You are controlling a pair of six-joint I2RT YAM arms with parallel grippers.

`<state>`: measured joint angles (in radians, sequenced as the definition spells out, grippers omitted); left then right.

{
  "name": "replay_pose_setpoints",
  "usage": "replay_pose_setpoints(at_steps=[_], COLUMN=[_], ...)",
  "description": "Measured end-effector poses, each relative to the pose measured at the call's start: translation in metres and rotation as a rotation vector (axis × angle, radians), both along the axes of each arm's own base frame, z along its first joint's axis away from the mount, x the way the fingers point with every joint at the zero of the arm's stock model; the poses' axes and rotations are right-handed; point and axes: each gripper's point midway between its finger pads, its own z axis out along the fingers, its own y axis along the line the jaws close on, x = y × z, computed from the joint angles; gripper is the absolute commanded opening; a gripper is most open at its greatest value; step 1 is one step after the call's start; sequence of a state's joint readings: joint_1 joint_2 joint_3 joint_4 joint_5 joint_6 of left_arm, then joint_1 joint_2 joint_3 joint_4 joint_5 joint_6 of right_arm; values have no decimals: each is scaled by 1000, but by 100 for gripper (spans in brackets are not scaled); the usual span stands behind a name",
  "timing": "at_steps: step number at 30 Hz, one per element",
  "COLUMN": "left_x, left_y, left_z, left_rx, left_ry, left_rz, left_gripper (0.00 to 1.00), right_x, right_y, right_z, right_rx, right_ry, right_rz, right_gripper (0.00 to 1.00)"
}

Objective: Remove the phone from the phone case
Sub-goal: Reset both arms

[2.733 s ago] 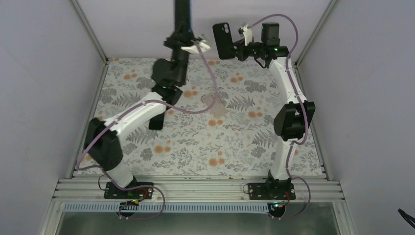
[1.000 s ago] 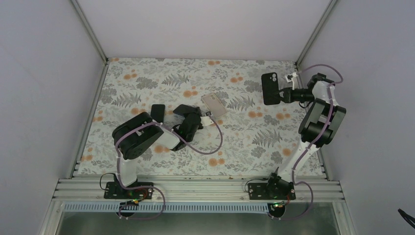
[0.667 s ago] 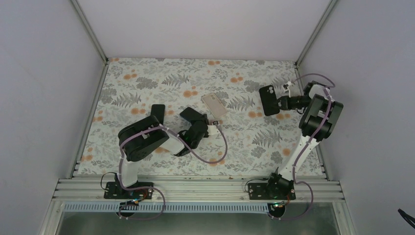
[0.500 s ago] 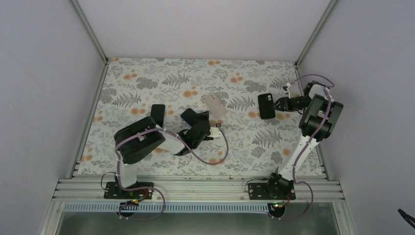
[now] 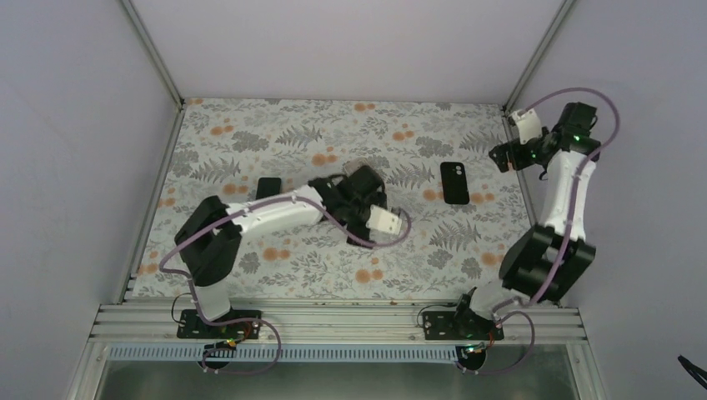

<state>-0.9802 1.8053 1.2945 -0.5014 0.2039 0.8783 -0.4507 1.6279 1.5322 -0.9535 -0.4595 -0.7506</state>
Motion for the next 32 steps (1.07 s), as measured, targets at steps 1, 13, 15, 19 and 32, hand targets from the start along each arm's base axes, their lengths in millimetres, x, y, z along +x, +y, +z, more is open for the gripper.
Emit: replay_pose_setpoints(at_steps=[1, 13, 15, 19, 32], left_x=[5, 210, 211, 215, 209], left_y=[0, 241, 292, 373, 451], left_z=[15, 281, 288, 261, 156], left_rx=[-18, -615, -660, -684, -666], left_ry=[13, -180, -223, -253, -145], left_rz=[6, 772, 905, 1121, 1406], left_gripper=[100, 100, 100, 100, 100], right_x=[-3, -53, -53, -55, -44], right_y=[2, 61, 59, 55, 28], right_z=[22, 103, 74, 32, 38], right_rx=[-27, 70, 131, 181, 119], right_ry=[-63, -502, -460, -412, -496], right_rz=[3, 19, -36, -120, -252], right_gripper=[100, 100, 100, 100, 100])
